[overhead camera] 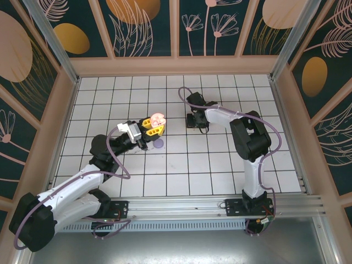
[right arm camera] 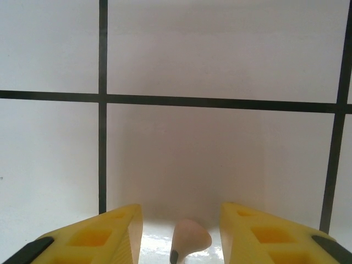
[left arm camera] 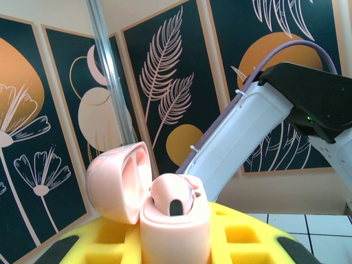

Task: Insert the wireless bluetooth earbuds into the charging case

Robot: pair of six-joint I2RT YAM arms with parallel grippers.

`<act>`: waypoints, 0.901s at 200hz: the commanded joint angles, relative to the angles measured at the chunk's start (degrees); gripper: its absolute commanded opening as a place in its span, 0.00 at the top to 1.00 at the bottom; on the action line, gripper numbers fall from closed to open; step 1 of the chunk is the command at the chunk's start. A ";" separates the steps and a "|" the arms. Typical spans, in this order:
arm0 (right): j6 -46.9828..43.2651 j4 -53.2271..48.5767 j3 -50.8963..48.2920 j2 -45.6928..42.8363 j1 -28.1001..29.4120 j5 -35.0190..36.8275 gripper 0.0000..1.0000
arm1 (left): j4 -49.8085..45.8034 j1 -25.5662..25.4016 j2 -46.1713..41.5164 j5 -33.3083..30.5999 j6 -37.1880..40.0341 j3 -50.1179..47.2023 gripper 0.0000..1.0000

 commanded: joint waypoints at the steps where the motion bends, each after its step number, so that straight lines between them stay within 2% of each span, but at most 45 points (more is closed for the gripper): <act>1: 0.23 0.02 -0.75 0.76 0.22 1.07 0.61 | 0.64 -0.22 -0.93 -0.16 1.07 1.01 1.00; 67: 0.22 0.17 -1.02 1.49 1.70 1.83 0.68 | 0.38 -0.19 -0.89 -0.28 1.09 1.15 1.00; 126: 0.49 0.65 -1.71 1.77 1.98 2.44 0.70 | 0.11 -0.22 -0.73 -0.27 0.81 1.35 1.00; 180: 0.75 1.78 -2.03 0.79 2.06 1.87 0.79 | -0.11 -0.21 -0.74 -0.28 0.77 1.48 1.00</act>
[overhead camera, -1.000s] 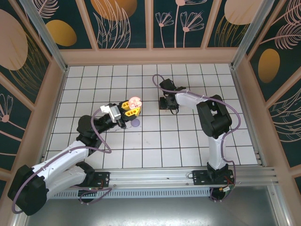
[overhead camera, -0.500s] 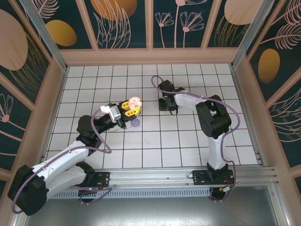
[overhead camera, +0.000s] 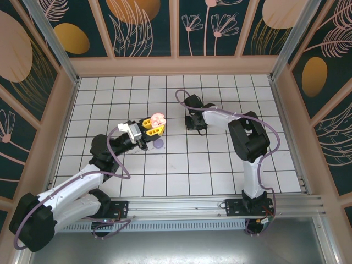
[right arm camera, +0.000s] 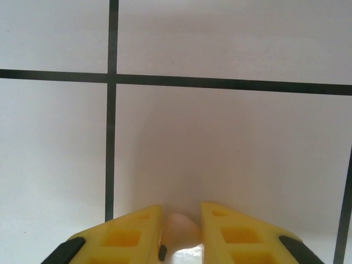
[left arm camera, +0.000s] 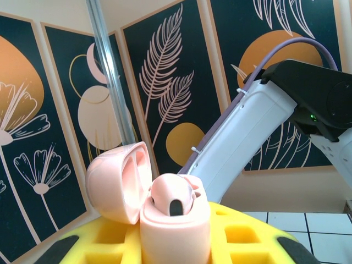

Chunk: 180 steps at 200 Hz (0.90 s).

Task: Insert the wireless bluetooth earbuds into the charging case

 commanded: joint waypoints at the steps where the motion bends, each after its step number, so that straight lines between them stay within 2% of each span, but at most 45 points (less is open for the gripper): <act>1: 0.29 1.60 -1.39 0.42 0.27 0.30 0.79 | 0.35 -0.22 -0.75 -0.28 0.61 1.47 1.00; 46: 1.04 3.93 -3.97 -6.81 0.27 0.27 0.80 | -0.04 -0.21 -1.01 0.05 0.59 1.95 1.00; 110: 1.70 6.87 -9.90 -26.60 1.03 -0.06 0.81 | -1.20 -0.22 -1.98 1.74 1.19 2.88 1.00; 152: 0.55 6.91 -8.31 -41.78 5.53 1.57 0.81 | -1.56 -0.22 -1.50 2.88 1.29 2.88 1.00; 180: -2.04 7.61 -4.98 -47.61 10.83 4.34 0.80 | -1.16 -0.22 -0.68 3.68 0.74 3.05 1.00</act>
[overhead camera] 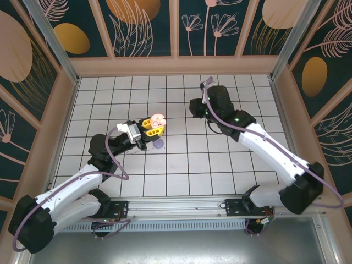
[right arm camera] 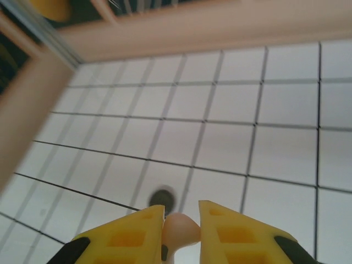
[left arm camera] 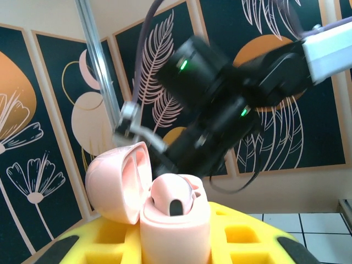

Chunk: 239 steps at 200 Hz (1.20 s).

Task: Insert the wireless bluetooth earbuds into the charging case

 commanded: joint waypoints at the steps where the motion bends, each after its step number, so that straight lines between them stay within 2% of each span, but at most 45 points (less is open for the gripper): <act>1: -2.43 1.69 3.32 -4.07 3.74 3.09 0.80 | 0.56 -0.19 0.44 1.75 0.29 1.83 1.00; 67: -8.05 11.01 3.99 -7.93 17.81 5.21 0.80 | 0.10 -0.23 2.06 2.26 -1.39 2.89 1.00; 125: -10.94 14.96 1.91 -8.23 25.13 9.66 0.80 | -0.16 -0.15 2.69 1.57 -2.35 3.56 1.00; 168: -11.46 15.97 0.50 -7.82 27.05 10.84 0.80 | -0.21 -0.21 2.68 1.54 -2.34 3.67 1.00; 239: -11.65 16.72 -0.88 -6.69 27.16 12.05 0.80 | -0.07 -0.21 2.74 1.45 -2.35 4.00 1.00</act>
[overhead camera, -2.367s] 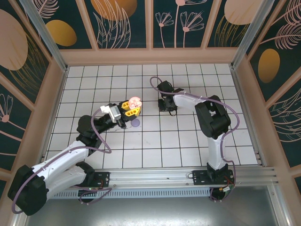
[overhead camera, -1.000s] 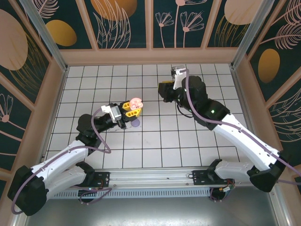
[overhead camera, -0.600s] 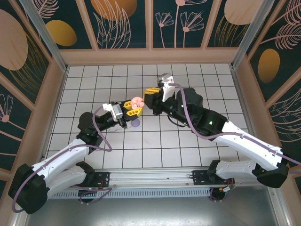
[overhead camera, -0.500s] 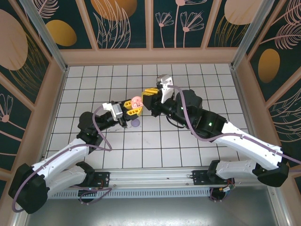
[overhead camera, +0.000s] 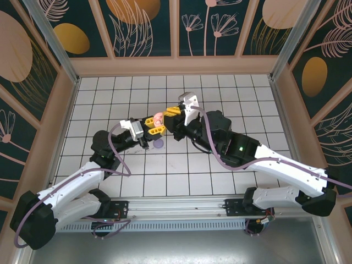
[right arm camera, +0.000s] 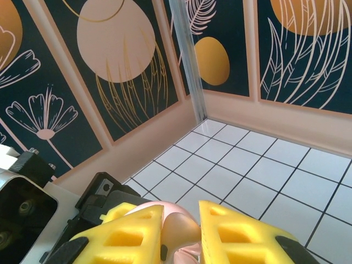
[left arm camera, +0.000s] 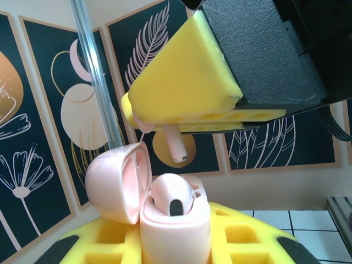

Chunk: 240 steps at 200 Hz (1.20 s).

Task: Insert the wireless bluetooth earbuds into the charging case

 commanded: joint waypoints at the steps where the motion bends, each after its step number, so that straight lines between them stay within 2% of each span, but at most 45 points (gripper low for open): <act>1: -0.69 2.66 -0.62 0.40 0.56 1.32 0.80 | 0.78 -0.22 0.16 0.18 -0.95 2.09 1.00; 165: 1.22 0.38 -4.23 0.27 1.09 -0.41 0.81 | 0.69 -0.23 0.44 -0.36 -1.30 3.30 1.00; 240: -1.04 -2.42 -4.95 2.22 2.71 2.08 0.81 | 0.65 -0.24 0.42 -0.60 -1.85 3.94 1.00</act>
